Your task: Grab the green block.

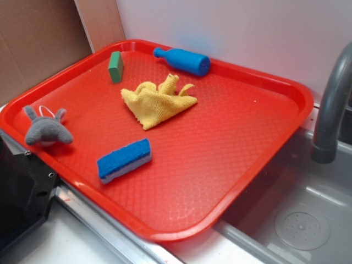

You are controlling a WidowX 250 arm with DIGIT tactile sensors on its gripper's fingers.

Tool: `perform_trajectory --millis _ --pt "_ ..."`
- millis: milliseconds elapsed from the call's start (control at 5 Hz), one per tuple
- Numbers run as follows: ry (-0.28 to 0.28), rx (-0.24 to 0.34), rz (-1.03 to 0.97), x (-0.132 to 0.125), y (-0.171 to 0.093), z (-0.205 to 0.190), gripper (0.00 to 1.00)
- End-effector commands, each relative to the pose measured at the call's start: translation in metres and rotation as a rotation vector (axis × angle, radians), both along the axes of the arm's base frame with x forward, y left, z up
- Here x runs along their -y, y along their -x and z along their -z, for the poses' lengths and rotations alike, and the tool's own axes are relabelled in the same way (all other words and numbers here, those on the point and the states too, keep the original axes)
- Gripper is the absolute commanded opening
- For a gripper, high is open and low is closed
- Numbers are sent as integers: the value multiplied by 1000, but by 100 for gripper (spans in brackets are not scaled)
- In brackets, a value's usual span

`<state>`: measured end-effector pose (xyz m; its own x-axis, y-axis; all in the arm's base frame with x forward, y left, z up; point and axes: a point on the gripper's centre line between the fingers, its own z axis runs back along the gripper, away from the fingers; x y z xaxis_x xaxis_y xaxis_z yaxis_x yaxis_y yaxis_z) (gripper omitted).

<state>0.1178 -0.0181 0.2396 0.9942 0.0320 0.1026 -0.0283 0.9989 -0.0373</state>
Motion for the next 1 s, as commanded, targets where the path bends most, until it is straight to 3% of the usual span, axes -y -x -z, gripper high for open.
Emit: perform_trajectory --millis 0,400,600,800 --pt "0 0 0 0 0 0 100" --pt "65 50 -361 -21 -17 14 100" --pt "57 117 -551 -36 -21 23 100" --pt "-21 234 -754 -64 -43 49 100"
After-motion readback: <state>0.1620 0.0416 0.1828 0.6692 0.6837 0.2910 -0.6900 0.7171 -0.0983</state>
